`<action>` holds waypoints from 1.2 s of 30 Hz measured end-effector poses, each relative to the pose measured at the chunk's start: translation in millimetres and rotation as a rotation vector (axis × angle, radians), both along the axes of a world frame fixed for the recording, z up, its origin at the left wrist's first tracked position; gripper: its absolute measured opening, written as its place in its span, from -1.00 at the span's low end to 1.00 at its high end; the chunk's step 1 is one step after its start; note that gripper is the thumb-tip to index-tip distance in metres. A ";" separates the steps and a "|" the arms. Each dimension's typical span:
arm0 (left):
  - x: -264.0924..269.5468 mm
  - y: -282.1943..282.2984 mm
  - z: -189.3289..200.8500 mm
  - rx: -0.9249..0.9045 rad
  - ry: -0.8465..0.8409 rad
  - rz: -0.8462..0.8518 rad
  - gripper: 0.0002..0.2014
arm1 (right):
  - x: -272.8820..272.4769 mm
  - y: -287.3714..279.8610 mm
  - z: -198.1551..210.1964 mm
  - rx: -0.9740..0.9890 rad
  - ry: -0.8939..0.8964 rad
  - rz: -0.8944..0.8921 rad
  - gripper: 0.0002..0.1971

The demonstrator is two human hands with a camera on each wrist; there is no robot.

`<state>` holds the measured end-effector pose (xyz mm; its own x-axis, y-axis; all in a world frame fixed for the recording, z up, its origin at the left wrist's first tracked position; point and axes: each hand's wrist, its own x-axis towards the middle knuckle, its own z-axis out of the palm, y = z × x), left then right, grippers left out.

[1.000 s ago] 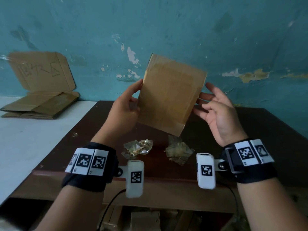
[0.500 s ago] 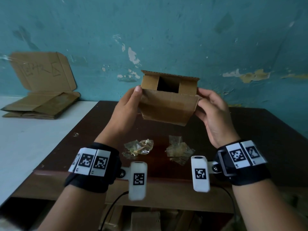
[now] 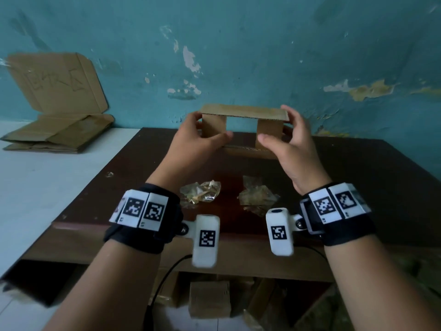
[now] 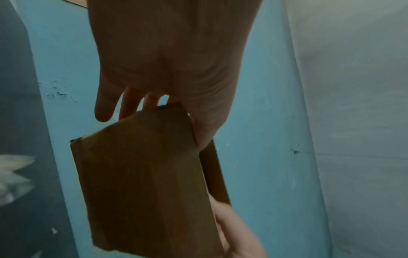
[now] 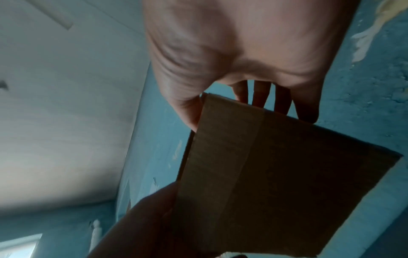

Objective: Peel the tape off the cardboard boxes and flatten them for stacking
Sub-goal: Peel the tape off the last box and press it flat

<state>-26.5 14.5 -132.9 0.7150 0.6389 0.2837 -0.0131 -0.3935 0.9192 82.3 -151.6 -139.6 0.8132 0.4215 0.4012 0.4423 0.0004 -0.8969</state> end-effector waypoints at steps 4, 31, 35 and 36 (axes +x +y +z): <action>4.7 -7.7 -8.5 0.147 0.018 0.137 -0.39 | -2.9 8.5 -9.8 -0.118 -0.181 -0.117 -0.24; 7.1 -42.7 32.2 0.374 0.166 0.296 -0.74 | -21.2 9.1 32.9 -0.230 -0.155 -0.431 -0.34; -10.1 -50.1 31.3 0.434 0.235 0.198 -0.70 | -29.3 -6.1 24.0 -0.215 -0.043 -0.396 -0.27; -14.9 -51.1 29.0 0.437 0.254 0.173 -0.71 | -31.1 -10.6 21.0 -0.209 -0.020 -0.380 -0.27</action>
<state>-41.4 -36.6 -103.9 0.6904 0.6148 0.3812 0.2880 -0.7170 0.6348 51.2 -162.2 -118.6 0.9190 0.1680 0.3567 0.3938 -0.3463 -0.8514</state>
